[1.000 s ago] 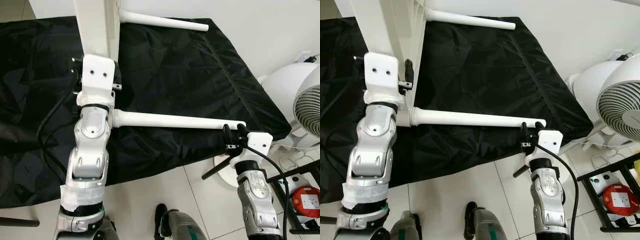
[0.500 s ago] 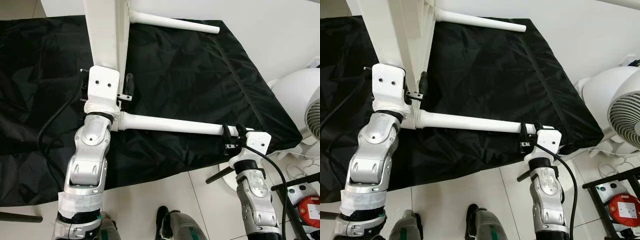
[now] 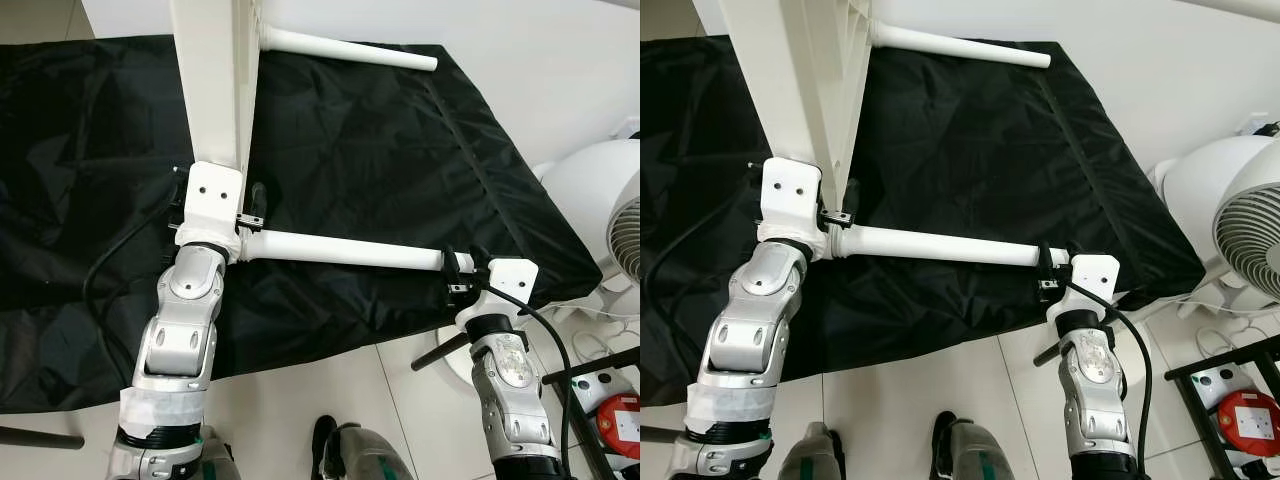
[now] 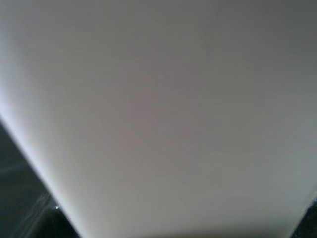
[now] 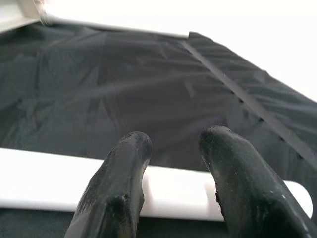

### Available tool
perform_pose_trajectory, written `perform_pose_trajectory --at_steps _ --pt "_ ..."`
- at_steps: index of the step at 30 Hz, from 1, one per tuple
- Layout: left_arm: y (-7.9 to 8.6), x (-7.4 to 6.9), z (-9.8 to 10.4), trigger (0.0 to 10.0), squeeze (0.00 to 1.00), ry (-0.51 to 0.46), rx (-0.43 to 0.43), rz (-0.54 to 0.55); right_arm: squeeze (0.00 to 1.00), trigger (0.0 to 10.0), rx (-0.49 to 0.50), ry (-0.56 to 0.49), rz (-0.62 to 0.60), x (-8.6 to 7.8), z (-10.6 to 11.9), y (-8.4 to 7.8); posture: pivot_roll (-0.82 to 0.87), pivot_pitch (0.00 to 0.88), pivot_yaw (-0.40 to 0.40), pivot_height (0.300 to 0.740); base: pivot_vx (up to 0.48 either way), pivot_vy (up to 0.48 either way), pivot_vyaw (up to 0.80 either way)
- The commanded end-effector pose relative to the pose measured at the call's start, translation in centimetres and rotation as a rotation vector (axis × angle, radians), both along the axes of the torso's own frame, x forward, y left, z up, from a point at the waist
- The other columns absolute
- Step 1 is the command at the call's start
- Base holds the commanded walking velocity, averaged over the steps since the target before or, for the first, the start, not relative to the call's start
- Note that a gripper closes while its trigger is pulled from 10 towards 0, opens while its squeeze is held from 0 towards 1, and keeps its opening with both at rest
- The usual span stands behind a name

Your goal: Building children table

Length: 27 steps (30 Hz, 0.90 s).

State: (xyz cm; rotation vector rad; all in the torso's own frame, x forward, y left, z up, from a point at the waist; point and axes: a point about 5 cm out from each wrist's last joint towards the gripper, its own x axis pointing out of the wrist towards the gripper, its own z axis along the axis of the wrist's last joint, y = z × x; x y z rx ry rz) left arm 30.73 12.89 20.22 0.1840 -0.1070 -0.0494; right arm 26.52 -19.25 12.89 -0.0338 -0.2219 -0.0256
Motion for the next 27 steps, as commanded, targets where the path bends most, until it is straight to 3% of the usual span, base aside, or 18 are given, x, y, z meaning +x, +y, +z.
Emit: perform_pose_trajectory --at_steps 1,13,14,15,27 --pt "0.4 0.5 -0.2 10.0 0.00 0.009 -0.018 0.097 0.00 10.0 0.003 0.006 -0.014 -0.1 -0.3 -0.5 0.05 0.101 -0.089 0.740 0.000 0.000 0.00" --pt "0.5 1.5 0.0 10.0 0.00 0.015 -0.039 0.169 0.00 10.0 -0.001 -0.001 -0.018 0.0 -0.2 -0.6 0.04 0.089 -0.082 0.740 0.000 0.000 0.00" --pt "0.6 1.6 -0.1 4.0 0.00 0.020 -0.035 0.179 0.00 10.0 -0.001 -0.002 -0.019 0.0 -0.3 -0.6 0.04 0.087 -0.080 0.740 0.000 0.000 0.00" --pt "0.7 1.6 0.1 0.0 0.00 0.011 -0.041 0.179 0.00 10.0 -0.002 -0.002 -0.019 0.0 -0.3 -0.6 0.04 0.084 -0.079 0.740 0.000 0.000 0.00" --pt "1.5 1.7 1.4 0.0 0.00 -0.042 -0.062 0.239 0.00 10.0 -0.001 -0.006 -0.019 0.0 -0.3 -0.4 0.04 0.076 -0.073 0.740 0.000 0.000 0.00"
